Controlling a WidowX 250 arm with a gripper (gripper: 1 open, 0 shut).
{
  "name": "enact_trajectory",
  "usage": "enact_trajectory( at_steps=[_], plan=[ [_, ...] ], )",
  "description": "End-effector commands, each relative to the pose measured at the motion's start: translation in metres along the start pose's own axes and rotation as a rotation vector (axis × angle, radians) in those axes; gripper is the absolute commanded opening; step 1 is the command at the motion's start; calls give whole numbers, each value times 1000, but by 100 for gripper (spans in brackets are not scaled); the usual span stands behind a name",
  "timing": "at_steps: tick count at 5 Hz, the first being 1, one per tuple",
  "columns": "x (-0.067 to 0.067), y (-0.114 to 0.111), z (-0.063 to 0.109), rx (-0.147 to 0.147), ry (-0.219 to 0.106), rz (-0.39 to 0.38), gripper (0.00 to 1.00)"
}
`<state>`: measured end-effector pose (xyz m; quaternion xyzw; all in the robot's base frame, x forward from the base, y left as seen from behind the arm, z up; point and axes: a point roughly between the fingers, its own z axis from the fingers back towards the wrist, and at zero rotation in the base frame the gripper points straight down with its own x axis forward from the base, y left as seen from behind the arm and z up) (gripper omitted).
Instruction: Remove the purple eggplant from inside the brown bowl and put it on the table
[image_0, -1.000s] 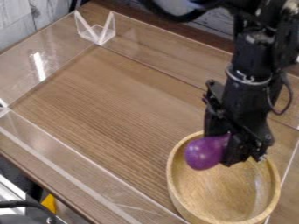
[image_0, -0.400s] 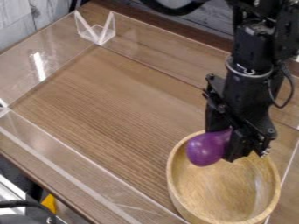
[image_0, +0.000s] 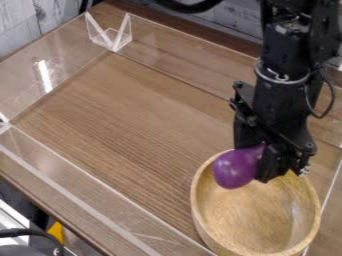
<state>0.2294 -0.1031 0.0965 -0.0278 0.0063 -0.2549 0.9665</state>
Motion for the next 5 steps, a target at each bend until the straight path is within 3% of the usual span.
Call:
enact_trajectory(
  at_steps=[1,3,5],
  plan=[
    [2,-1,16,1,-69,9,0],
    [-2,-5,18,-9,-74,17,0],
    [-24,42,23,41,-54,67,0]
  ],
)
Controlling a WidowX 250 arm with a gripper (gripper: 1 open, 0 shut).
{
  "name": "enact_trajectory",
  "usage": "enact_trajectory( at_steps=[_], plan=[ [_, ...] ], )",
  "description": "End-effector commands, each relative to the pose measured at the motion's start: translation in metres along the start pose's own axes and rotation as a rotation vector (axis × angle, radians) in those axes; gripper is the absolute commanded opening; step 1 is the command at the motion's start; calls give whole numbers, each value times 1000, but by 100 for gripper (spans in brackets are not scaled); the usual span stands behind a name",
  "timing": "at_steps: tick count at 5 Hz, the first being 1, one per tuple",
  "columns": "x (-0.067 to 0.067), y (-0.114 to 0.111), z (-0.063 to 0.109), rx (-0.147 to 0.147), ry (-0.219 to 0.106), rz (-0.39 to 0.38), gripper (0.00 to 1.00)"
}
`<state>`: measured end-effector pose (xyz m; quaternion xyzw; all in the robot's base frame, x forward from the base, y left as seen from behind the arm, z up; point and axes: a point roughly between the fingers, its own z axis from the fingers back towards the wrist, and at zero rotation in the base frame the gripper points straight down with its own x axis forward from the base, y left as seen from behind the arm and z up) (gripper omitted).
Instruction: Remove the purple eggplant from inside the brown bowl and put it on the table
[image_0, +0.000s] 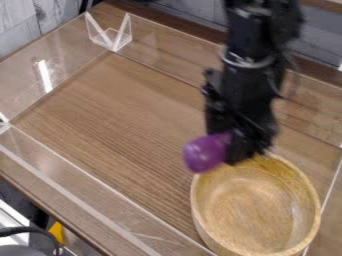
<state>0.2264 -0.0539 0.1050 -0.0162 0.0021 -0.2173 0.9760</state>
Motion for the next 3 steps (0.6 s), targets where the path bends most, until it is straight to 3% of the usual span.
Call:
enact_trajectory(
  at_steps=[1,2,3],
  plan=[
    [-9,28,13,26,-54,55,0],
    [-19,52,13,43,-54,88,0],
    [-20,70,9,70,-52,109,0]
  ],
)
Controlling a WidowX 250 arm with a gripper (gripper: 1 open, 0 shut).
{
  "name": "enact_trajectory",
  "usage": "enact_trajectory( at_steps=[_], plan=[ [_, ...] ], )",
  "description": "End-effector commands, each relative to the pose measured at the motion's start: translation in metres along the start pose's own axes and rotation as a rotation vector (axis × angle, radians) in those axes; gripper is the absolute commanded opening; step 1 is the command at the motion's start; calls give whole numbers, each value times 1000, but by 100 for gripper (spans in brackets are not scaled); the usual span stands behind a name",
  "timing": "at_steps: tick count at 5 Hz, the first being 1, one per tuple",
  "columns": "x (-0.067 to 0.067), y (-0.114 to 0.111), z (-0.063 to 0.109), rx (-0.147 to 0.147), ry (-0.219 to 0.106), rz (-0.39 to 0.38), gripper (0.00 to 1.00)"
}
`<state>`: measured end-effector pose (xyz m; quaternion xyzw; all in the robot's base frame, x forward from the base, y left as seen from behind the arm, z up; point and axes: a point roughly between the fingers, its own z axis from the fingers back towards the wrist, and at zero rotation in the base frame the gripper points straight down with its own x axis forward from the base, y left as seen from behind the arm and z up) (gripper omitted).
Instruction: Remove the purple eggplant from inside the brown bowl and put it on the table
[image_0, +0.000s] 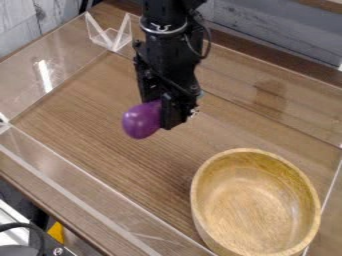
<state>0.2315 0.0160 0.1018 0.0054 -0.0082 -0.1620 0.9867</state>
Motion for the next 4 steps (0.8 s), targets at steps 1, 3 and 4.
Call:
enact_trajectory(
  at_steps=[1,3,4],
  plan=[
    [13,11,5,37,-47,-1,0],
    [27,25,-8,66,-56,-2,0],
    [29,33,-14,77,-57,0,0]
  ],
)
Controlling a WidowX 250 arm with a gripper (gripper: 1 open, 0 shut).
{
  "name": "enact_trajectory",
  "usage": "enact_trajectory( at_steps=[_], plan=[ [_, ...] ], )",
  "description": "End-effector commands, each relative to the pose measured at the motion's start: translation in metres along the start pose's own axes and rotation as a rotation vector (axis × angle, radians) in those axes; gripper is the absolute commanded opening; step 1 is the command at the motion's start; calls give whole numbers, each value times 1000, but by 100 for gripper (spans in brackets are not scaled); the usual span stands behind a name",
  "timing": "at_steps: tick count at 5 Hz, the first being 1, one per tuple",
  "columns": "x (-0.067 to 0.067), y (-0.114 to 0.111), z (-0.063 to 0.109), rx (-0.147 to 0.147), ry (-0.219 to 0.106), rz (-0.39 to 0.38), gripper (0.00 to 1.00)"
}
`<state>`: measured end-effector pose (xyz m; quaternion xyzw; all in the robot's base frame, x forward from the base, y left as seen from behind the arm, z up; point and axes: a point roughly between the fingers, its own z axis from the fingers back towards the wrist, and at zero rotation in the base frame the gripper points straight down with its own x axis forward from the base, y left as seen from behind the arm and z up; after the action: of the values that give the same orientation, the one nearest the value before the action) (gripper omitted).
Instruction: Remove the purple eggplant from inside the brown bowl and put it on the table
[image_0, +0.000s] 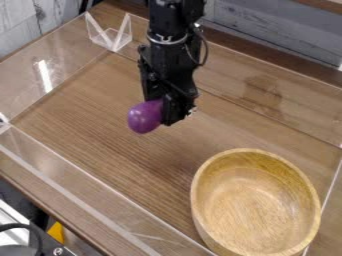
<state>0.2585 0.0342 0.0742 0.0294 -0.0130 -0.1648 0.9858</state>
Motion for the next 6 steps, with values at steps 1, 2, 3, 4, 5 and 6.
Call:
enact_trajectory(
  at_steps=[1,2,3,4,5,6],
  plan=[
    [11,13,7,37,-56,13,0],
    [11,15,2,42,-57,18,0],
    [13,15,-3,45,-58,23,0],
    [13,14,-6,46,-59,26,0],
    [13,12,-8,45,-59,24,0],
    [12,10,-10,44,-59,20,0]
  ],
)
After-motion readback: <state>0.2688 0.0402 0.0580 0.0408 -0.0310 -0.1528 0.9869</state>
